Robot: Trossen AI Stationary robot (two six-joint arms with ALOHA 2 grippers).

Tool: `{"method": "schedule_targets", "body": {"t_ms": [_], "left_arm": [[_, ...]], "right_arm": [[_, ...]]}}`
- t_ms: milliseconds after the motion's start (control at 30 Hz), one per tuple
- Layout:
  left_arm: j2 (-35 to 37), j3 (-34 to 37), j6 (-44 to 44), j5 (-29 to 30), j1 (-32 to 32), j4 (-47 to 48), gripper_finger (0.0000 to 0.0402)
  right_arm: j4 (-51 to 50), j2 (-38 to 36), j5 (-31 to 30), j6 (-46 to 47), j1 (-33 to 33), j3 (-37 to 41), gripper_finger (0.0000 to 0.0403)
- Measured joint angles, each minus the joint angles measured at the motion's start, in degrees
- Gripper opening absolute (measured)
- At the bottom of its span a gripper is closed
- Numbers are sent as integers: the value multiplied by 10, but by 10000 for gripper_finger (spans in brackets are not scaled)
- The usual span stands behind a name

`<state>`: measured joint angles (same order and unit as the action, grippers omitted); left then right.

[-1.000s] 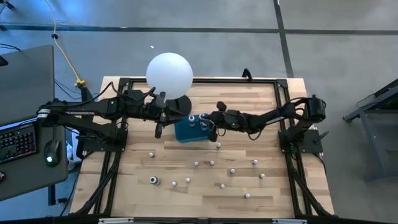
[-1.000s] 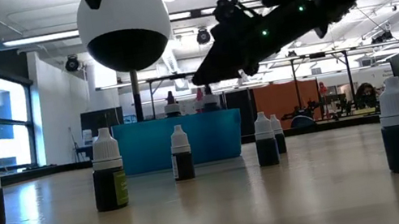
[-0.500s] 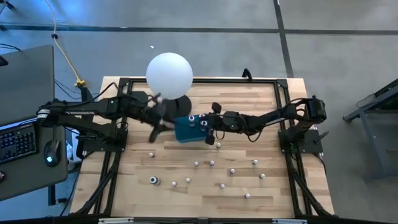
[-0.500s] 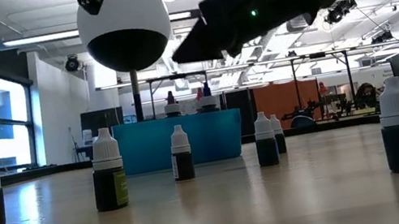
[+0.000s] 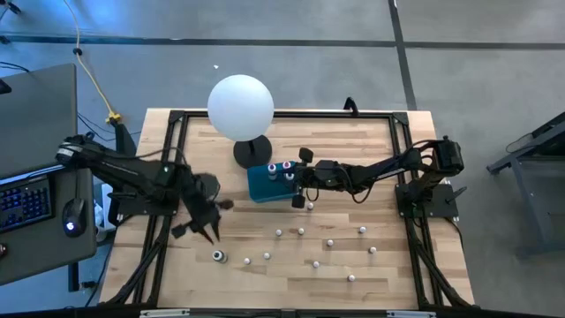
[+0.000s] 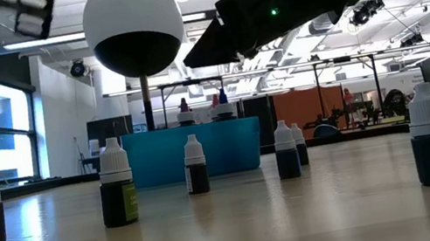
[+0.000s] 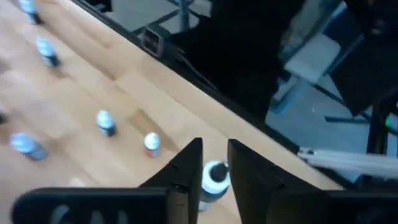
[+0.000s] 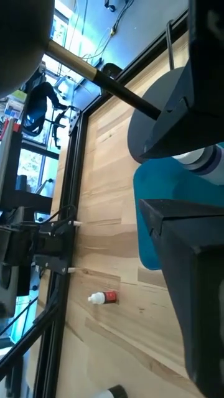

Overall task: Pick & Place food coloring
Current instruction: Put the large black food coloring bottle into the blue container

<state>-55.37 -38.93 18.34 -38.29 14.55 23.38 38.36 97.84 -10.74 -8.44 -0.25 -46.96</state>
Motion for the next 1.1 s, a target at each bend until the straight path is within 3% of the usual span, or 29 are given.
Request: {"method": "schedule_targets", "body": {"t_ms": [200,333,500,833,1100], "left_arm": [[0,101,-21,67,50,-156,12],[0,125,-89,95,63,-239,4],[0,125,-127,134,65,-262,28],[0,126,-111,104,71,-246,117],[-4,126,-50,135,152,-230,126]], "right_arm": [[0,0,0,0,0,0,108],[0,0,0,4,0,0,108],[0,0,0,8,0,0,108],[0,0,0,41,0,0,107],[0,0,0,53,0,0,101]]}}
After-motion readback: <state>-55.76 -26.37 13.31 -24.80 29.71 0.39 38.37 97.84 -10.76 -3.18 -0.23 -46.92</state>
